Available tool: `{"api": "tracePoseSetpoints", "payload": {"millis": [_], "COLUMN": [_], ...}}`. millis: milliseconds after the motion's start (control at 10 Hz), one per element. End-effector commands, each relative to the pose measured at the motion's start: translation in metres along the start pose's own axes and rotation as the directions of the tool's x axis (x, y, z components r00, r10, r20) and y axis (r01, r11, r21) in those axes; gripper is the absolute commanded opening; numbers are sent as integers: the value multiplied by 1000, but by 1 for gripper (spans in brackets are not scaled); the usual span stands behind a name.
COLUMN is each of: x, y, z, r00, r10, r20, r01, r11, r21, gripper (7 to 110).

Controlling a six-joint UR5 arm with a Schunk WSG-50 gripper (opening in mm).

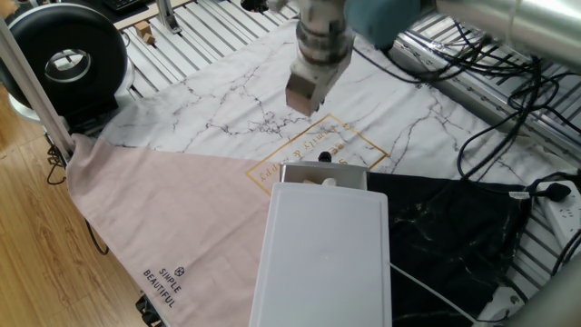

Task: Put things in the drawer

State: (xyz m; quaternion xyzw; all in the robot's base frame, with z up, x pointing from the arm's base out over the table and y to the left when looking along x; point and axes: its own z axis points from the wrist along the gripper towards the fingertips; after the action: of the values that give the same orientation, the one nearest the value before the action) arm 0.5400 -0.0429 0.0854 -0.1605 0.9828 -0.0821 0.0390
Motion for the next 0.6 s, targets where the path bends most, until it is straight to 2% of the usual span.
{"api": "tracePoseSetpoints", "payload": {"millis": [0, 200, 400, 500], "x": [8, 18, 25, 24], "y": [22, 46, 42, 44], "z": [17, 28, 27, 25], "r00": [1000, 999, 995, 995], "r10": [-26, -49, -97, -104], "r20": [13, 2, -15, -11], "r01": [26, 49, 96, 102], "r11": [999, 994, 992, 990], "r21": [-46, -93, -82, -97], "gripper": [7, 7, 7, 7]}}
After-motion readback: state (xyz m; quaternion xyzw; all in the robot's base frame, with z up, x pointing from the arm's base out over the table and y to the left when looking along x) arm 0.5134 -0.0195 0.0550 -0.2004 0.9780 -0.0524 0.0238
